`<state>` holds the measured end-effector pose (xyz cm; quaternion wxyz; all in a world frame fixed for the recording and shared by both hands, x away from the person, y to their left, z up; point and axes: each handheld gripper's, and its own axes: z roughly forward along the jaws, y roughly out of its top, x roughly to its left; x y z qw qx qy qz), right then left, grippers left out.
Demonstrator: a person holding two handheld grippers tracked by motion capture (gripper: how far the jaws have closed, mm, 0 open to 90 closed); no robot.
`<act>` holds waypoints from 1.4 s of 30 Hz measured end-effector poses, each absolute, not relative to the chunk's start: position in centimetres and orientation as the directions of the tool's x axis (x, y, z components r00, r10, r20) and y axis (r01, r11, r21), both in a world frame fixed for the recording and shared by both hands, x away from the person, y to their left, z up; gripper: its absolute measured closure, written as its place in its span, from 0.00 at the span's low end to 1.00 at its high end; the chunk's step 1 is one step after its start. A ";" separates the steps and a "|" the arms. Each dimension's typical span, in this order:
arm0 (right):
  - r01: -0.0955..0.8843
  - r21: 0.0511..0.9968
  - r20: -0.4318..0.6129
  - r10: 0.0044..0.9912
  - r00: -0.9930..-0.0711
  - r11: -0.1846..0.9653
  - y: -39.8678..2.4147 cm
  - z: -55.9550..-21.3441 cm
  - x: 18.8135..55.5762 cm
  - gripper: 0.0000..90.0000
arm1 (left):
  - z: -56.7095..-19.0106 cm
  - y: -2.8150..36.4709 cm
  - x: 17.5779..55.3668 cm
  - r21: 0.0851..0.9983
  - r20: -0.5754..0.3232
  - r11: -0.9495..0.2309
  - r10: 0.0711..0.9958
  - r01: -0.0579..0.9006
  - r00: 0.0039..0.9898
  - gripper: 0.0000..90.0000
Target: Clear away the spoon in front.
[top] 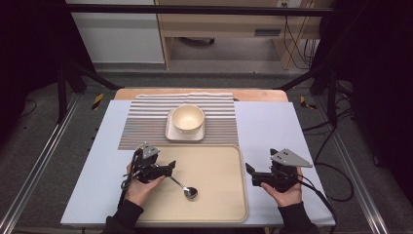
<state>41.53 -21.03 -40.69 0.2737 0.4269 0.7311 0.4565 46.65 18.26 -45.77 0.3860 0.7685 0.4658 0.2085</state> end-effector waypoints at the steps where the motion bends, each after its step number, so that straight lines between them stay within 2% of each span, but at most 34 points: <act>1: 0.375 0.901 -0.009 0.874 -0.485 0.218 -21.0 -40.7 41.5 0.04 | -45.6 18.2 46.5 0.792 -0.038 -0.269 0.874 0.548 0.484 0.24; 7: 0.373 0.903 -0.009 0.875 -0.483 0.215 -21.1 -40.6 41.5 0.04 | -45.1 17.6 45.4 0.801 -0.040 -0.291 0.846 0.523 0.532 0.38; 17: 0.370 0.905 -0.005 0.876 -0.483 0.209 -21.2 -40.4 41.4 0.04 | -45.1 16.6 43.6 0.790 -0.028 -0.347 0.803 0.505 0.595 0.71; 27: 0.368 0.906 -0.005 0.875 -0.485 0.210 -21.2 -40.5 41.4 0.04 | -46.1 14.7 42.7 0.748 -0.028 -0.415 0.760 0.518 0.649 0.76; 34: 0.369 0.905 -0.005 0.875 -0.485 0.210 -21.2 -40.5 41.4 0.04 | -46.6 14.0 42.4 0.721 -0.039 -0.446 0.738 0.530 0.673 0.91; 42: 0.365 0.907 -0.006 0.874 -0.486 0.210 -21.2 -40.4 41.3 0.04 | -46.8 13.5 42.0 0.692 -0.036 -0.486 0.715 0.533 0.698 0.99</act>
